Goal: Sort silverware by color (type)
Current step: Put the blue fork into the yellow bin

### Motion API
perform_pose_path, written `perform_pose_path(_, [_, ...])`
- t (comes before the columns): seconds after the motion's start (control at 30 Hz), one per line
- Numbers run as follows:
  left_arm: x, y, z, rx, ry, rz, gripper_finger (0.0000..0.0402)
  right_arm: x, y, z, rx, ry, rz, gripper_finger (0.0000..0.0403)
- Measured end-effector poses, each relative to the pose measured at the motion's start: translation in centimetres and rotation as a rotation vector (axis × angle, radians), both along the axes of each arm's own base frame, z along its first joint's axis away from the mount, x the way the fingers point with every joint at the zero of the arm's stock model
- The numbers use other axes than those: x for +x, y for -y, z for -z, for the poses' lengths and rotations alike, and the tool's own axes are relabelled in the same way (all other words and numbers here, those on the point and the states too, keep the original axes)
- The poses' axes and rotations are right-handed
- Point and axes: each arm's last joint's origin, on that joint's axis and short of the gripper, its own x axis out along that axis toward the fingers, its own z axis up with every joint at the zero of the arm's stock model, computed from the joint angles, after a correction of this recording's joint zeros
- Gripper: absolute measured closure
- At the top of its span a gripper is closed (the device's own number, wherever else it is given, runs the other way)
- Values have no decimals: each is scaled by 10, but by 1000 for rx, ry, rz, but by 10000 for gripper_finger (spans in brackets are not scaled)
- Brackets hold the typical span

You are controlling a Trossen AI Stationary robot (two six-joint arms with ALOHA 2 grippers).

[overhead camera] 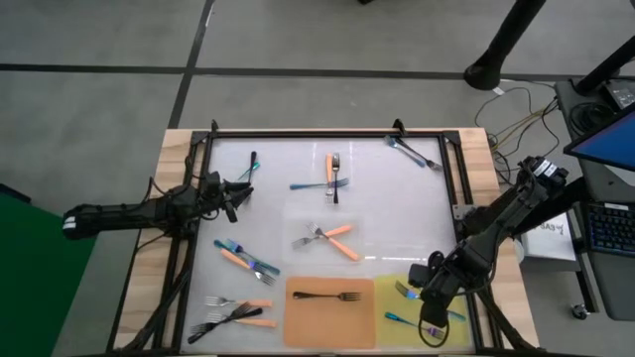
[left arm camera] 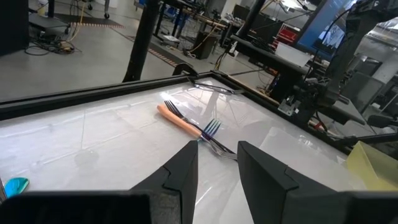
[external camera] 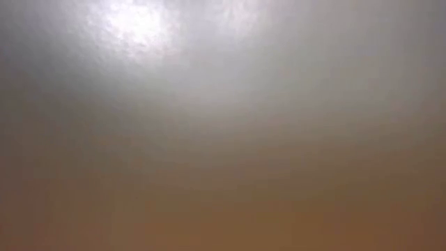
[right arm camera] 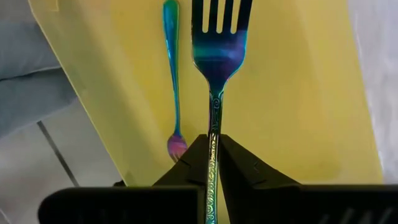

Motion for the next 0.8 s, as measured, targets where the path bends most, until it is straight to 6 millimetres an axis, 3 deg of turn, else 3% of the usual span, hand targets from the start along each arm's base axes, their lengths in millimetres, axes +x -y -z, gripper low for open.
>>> perform_pose_path(0.5, [0,0,0,0,0,0,306,4,-2,-12,31,31,-4,300])
perform_pose_path(0.63, [0,0,0,0,0,0,306,6,15,-24,6,-6,83,300])
perform_pose_path(0.8, [0,0,0,0,0,0,306,8,51,-38,-67,1,158,306])
